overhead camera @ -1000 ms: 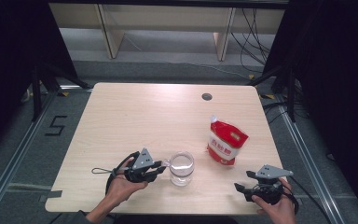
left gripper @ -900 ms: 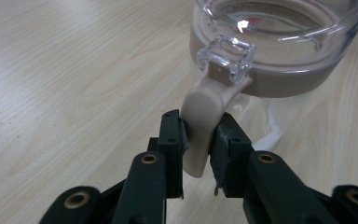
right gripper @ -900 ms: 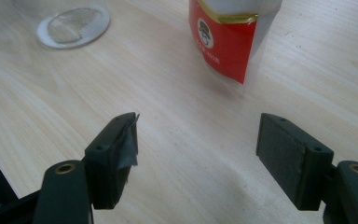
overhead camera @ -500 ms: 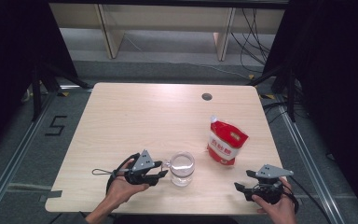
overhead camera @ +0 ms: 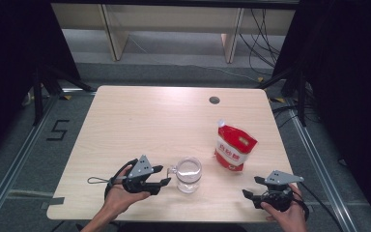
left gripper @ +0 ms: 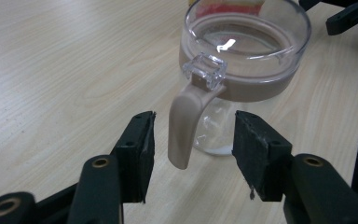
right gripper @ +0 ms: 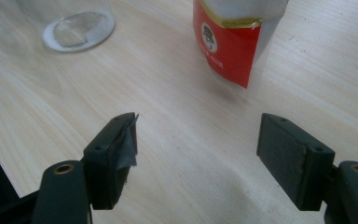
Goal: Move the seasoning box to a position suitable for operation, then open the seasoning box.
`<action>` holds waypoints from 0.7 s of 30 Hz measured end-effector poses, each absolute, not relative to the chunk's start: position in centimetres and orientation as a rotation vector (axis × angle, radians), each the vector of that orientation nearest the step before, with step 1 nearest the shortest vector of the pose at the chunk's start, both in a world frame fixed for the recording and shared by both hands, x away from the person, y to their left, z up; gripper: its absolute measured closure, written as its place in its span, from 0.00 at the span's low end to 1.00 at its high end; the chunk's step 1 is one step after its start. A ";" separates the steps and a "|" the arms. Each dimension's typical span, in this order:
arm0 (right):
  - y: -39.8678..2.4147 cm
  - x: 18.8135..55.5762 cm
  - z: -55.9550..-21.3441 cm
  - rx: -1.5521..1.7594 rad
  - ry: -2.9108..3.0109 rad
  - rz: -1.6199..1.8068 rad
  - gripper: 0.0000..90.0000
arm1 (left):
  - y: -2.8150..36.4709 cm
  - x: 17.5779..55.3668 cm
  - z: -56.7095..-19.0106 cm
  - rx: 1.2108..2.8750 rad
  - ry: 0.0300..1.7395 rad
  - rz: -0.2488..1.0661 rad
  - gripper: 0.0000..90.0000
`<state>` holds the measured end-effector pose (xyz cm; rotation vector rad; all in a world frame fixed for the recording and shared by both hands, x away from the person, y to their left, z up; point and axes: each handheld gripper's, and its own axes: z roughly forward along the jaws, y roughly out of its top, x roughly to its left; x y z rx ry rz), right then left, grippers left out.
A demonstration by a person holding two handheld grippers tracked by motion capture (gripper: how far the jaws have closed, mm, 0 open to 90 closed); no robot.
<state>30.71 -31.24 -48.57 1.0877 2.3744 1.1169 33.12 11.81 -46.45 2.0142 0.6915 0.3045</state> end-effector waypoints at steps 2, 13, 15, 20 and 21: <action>-31.3 30.8 -48.6 1.086 2.379 1.122 0.33 | 12.0 33.1 -46.2 2.018 0.687 0.309 0.55; -31.1 30.6 -48.6 1.124 2.387 1.120 0.33 | 12.5 32.9 -45.3 1.975 0.703 0.282 0.68; -31.0 30.6 -48.6 1.126 2.384 1.118 0.33 | 12.6 32.9 -45.1 1.981 0.692 0.301 0.70; -31.1 30.8 -48.6 1.087 2.388 1.103 0.33 | 12.7 32.8 -44.6 1.950 0.697 0.284 0.79; -31.1 30.8 -48.7 1.092 2.390 1.105 0.33 | 12.7 32.8 -44.6 1.940 0.695 0.274 0.81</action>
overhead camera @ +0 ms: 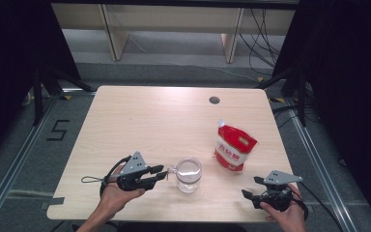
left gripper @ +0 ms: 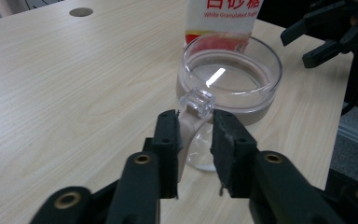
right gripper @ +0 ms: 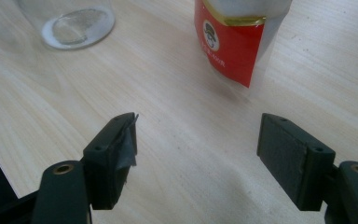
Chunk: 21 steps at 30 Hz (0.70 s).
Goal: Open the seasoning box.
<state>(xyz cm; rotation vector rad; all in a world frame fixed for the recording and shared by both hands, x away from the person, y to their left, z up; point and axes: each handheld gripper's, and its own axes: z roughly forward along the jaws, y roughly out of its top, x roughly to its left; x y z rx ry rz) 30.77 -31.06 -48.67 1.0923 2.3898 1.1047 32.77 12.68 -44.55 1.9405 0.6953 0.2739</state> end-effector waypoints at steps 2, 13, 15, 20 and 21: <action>-31.1 30.8 -48.7 1.093 2.391 1.105 0.32 | 12.6 32.7 -44.4 1.936 0.702 0.282 0.86; -30.5 30.6 -48.6 1.134 2.402 1.134 0.29 | 11.7 33.1 -43.1 1.930 0.654 0.343 0.97; -30.5 30.7 -48.7 1.093 2.399 1.128 0.25 | 11.3 33.3 -43.1 1.922 0.666 0.326 0.98; -30.2 30.6 -48.5 1.045 2.406 1.130 0.26 | 10.8 33.7 -43.3 1.941 0.666 0.341 0.98; -30.1 30.6 -48.5 1.047 2.405 1.122 0.28 | 10.8 33.8 -43.3 1.951 0.648 0.348 0.97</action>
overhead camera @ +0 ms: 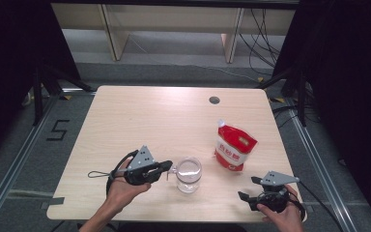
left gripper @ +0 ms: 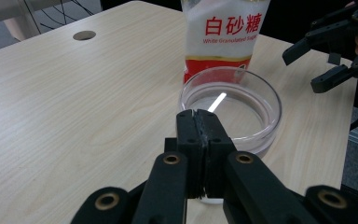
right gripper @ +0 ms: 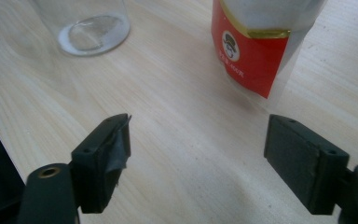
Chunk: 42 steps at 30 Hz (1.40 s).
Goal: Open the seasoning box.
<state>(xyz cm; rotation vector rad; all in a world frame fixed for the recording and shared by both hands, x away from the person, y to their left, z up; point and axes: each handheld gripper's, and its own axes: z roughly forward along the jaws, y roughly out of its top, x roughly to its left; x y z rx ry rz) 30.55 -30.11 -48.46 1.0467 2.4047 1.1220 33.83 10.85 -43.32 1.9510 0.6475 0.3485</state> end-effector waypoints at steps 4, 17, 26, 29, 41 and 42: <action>-29.9 30.4 -48.3 1.057 2.393 1.139 0.31 | 10.9 34.1 -43.7 1.945 0.666 0.349 0.97; -29.5 30.0 -48.1 1.049 2.393 1.139 0.41 | 10.3 34.3 -44.2 1.945 0.648 0.336 0.98; -28.6 29.8 -47.5 0.941 2.393 1.180 0.52 | 10.2 34.2 -44.4 1.944 0.634 0.326 0.99; -28.3 29.8 -47.4 0.900 2.394 1.189 0.56 | 10.1 34.2 -44.4 1.940 0.636 0.328 0.99; -25.6 29.5 -46.6 0.815 2.378 1.228 0.71 | 10.3 34.4 -44.6 1.912 0.646 0.306 0.99; -25.4 29.7 -46.6 0.786 2.382 1.234 0.72 | 10.3 34.4 -44.6 1.907 0.655 0.304 0.99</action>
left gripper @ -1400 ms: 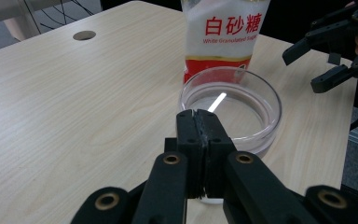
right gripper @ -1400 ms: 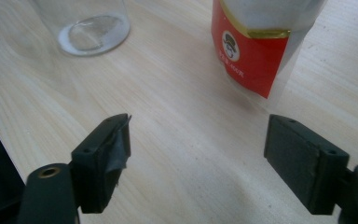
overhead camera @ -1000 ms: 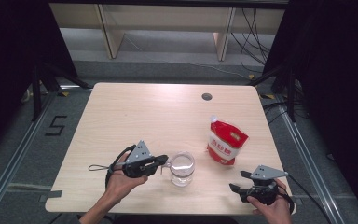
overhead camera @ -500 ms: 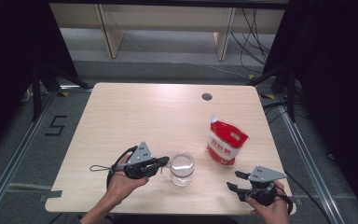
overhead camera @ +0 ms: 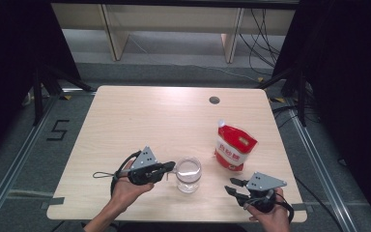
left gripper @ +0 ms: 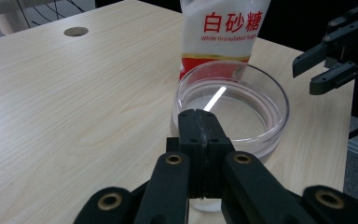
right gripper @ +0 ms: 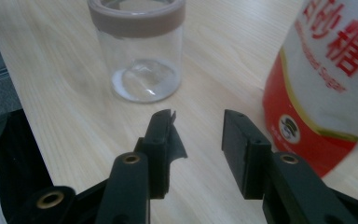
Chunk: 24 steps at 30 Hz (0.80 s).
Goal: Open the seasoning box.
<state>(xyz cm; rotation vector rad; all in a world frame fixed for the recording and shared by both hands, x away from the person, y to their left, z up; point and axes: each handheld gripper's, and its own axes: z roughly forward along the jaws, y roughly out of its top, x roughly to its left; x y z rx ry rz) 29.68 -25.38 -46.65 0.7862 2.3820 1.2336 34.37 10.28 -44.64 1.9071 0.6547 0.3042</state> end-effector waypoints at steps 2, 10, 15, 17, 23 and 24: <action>-24.8 29.8 -46.5 0.778 2.382 1.239 0.74 | 10.3 34.3 -44.7 1.899 0.676 0.307 0.99; -22.9 30.1 -46.4 0.706 2.389 1.243 0.80 | 10.5 34.3 -44.6 1.897 0.671 0.327 0.99; -22.2 30.4 -46.3 0.665 2.391 1.253 0.82 | 10.5 34.2 -44.6 1.899 0.670 0.329 0.99; -22.0 30.6 -46.3 0.658 2.392 1.260 0.83 | 10.5 34.2 -44.7 1.899 0.669 0.330 0.99; -21.2 31.1 -46.3 0.644 2.389 1.280 0.87 | 10.5 34.2 -44.8 1.900 0.665 0.327 0.99; -21.2 31.1 -46.3 0.644 2.389 1.280 0.87 | 10.5 34.1 -44.8 1.899 0.667 0.328 0.99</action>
